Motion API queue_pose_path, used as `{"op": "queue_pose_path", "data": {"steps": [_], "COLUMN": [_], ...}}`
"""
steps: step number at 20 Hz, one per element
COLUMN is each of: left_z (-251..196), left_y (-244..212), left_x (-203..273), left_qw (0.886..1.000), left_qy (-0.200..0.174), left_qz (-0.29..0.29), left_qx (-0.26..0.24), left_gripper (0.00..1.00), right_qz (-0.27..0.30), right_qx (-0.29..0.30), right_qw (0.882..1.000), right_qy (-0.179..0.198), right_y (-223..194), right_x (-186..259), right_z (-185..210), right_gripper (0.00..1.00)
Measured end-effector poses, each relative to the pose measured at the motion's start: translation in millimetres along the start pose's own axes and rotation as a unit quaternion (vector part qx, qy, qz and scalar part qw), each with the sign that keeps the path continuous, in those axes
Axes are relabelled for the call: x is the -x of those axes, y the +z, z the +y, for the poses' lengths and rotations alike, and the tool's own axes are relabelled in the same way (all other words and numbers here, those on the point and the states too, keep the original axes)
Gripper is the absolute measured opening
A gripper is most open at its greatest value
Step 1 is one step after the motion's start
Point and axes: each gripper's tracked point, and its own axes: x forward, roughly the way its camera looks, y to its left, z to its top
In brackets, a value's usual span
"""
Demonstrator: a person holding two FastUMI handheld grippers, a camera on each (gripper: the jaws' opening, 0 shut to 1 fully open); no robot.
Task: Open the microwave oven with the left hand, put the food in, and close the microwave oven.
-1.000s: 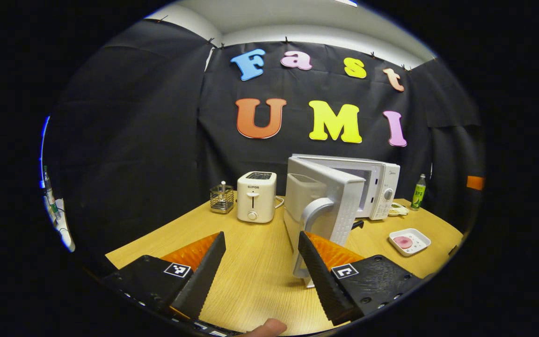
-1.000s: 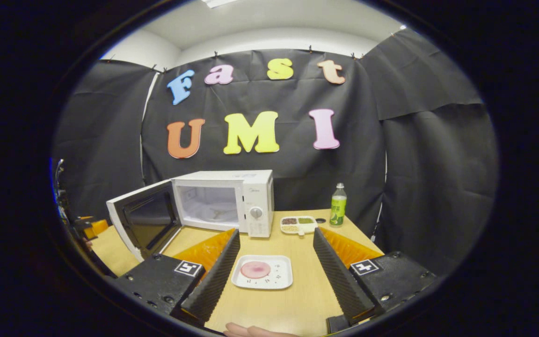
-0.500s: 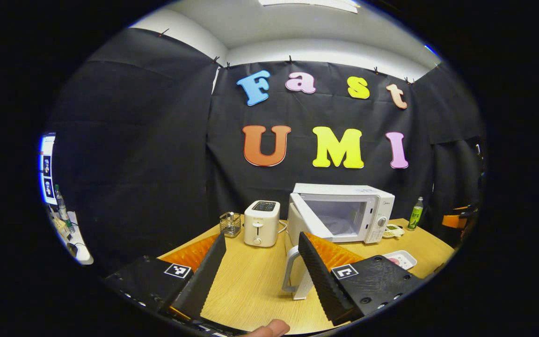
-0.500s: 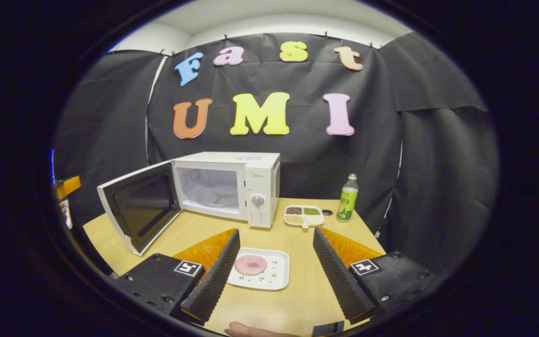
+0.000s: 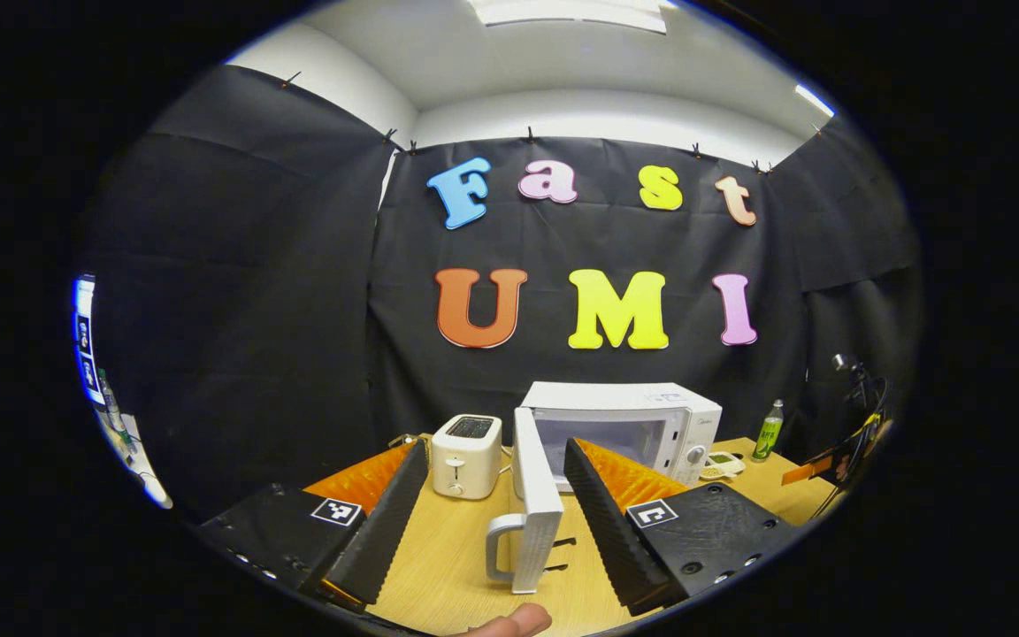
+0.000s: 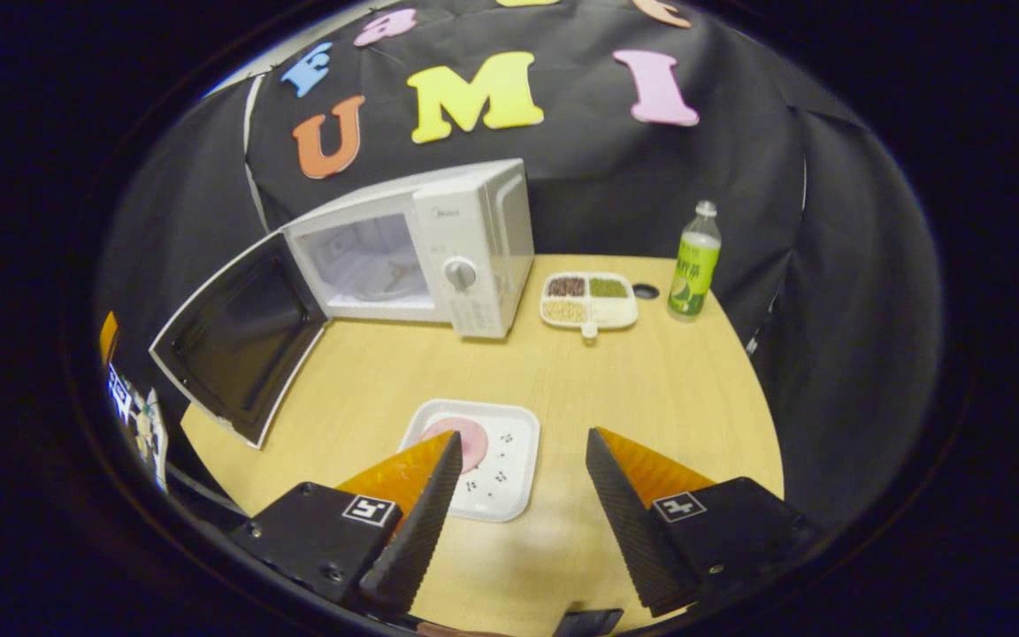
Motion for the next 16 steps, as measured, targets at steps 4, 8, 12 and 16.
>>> {"op": "queue_pose_path", "data": {"steps": [4,8,12,16], "left_z": [-16,-24,-24,-21], "left_y": [2,2,-4,-1], "left_x": [-11,-22,-31,-35], "left_qw": [1.000,1.000,1.000,1.000], "left_qy": [-0.008,-0.005,0.001,0.007], "left_qz": [-0.004,-0.002,0.008,0.005], "left_qx": [-0.012,-0.020,-0.023,-0.019], "left_gripper": [0.93,0.93,0.93,0.93], "right_qz": [0.111,0.197,0.265,0.287], "right_qx": [-0.021,-0.046,-0.059,-0.022], "right_qw": [0.993,0.979,0.960,0.955], "right_qy": [0.020,0.029,0.064,0.076], "right_y": [-30,-52,-68,-64], "right_x": [-36,-72,-87,-95], "right_z": [-13,-24,-12,-10], "right_gripper": [0.84,0.63,0.65,0.43]}}
